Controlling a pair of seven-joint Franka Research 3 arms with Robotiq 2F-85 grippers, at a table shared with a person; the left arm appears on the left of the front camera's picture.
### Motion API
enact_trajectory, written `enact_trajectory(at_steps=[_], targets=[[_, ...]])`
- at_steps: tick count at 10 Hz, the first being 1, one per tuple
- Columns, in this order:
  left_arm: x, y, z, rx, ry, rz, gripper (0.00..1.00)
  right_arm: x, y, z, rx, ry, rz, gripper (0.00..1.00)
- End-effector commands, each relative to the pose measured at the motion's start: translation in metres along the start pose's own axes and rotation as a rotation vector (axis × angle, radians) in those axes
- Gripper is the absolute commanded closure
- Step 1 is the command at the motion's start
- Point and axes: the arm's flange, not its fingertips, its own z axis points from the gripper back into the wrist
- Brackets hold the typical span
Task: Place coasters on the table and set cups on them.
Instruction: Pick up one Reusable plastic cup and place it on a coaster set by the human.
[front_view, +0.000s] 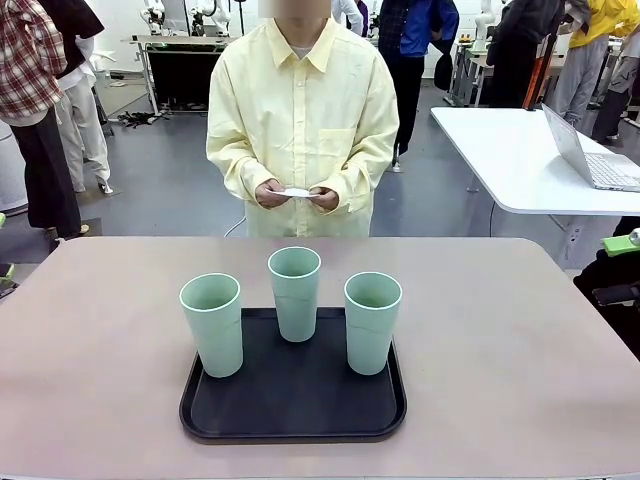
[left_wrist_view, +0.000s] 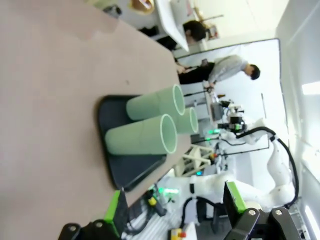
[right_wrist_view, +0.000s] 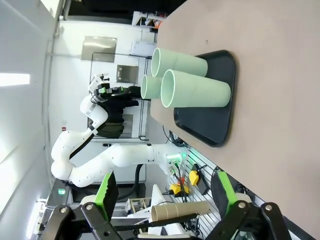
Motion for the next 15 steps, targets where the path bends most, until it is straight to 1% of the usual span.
enact_trajectory(at_steps=[1,2,15], targets=[[-0.010,-0.008,-0.010,0.068,-0.029,0.004,0.00,-0.023,0.010,-0.029,0.028,0.008,0.083,0.00],[0.000,0.000,0.000,0.000,0.000,0.000,0.00,0.000,0.000,0.000,0.000,0.000,0.000,0.00],[0.000,0.000,0.000,0.000,0.000,0.000,0.00,0.000,0.000,0.000,0.000,0.000,0.000,0.00]])
